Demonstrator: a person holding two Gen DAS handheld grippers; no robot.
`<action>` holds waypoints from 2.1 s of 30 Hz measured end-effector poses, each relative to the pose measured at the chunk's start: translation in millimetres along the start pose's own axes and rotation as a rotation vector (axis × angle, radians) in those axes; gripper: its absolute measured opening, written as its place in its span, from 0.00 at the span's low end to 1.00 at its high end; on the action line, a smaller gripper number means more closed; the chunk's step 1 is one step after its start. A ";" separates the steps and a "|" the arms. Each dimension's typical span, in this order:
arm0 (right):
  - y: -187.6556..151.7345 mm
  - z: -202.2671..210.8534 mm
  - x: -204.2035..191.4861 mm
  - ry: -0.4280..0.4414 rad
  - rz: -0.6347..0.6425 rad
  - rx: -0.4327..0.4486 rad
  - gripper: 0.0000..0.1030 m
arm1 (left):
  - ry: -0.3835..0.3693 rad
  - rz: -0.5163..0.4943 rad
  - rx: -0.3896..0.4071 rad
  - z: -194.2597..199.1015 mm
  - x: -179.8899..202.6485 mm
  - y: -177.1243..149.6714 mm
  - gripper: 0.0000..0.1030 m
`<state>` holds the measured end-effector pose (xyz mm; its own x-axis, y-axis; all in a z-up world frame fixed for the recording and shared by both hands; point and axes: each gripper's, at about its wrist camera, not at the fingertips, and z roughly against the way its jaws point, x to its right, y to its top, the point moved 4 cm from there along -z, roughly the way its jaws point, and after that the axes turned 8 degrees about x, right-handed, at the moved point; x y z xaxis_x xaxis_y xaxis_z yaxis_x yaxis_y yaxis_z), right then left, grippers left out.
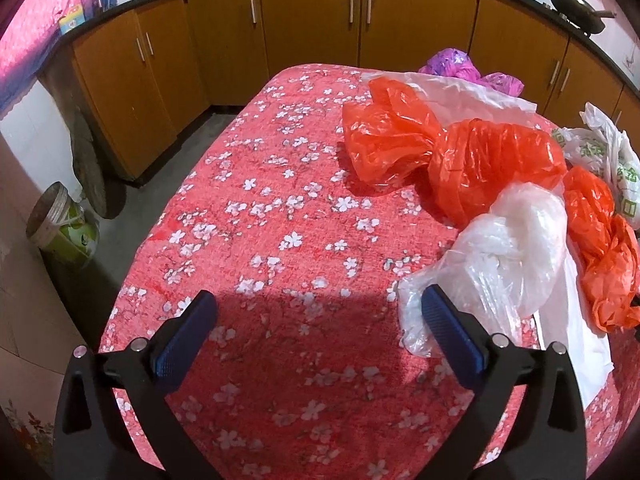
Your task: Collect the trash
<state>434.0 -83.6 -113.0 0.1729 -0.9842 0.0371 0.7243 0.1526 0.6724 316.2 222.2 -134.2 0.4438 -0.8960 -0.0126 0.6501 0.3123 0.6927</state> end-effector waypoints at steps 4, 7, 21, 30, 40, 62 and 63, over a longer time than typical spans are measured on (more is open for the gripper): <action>-0.1 0.8 -0.5 0.000 0.000 0.000 0.96 | -0.007 0.006 -0.003 -1.0 -2.0 0.0 0.99; 0.1 0.6 -0.8 0.000 0.000 0.000 0.96 | -0.005 0.006 -0.003 -1.0 -2.0 0.1 0.99; -0.1 0.5 -0.4 0.000 0.000 -0.001 0.96 | -0.017 0.010 0.057 12.7 -3.4 -0.8 0.98; -0.2 0.2 -0.1 0.001 0.000 -0.001 0.96 | -0.058 0.041 0.169 49.2 -15.9 10.5 0.98; -0.1 0.2 -0.2 0.001 0.000 -0.001 0.96 | -0.058 0.107 0.222 66.6 -43.5 15.4 0.98; -0.1 -0.4 -0.1 0.002 0.000 -0.002 0.96 | -0.107 0.054 0.215 73.9 -20.1 -4.0 0.98; 0.0 0.2 -0.9 0.010 0.006 -0.002 0.96 | -0.111 0.047 0.219 76.7 -18.0 -5.2 0.98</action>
<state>433.8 -82.8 -112.9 0.1839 -0.9824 0.0340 0.7248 0.1589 0.6704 257.6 212.5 -82.2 0.3921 -0.9151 0.0942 0.4758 0.2894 0.8306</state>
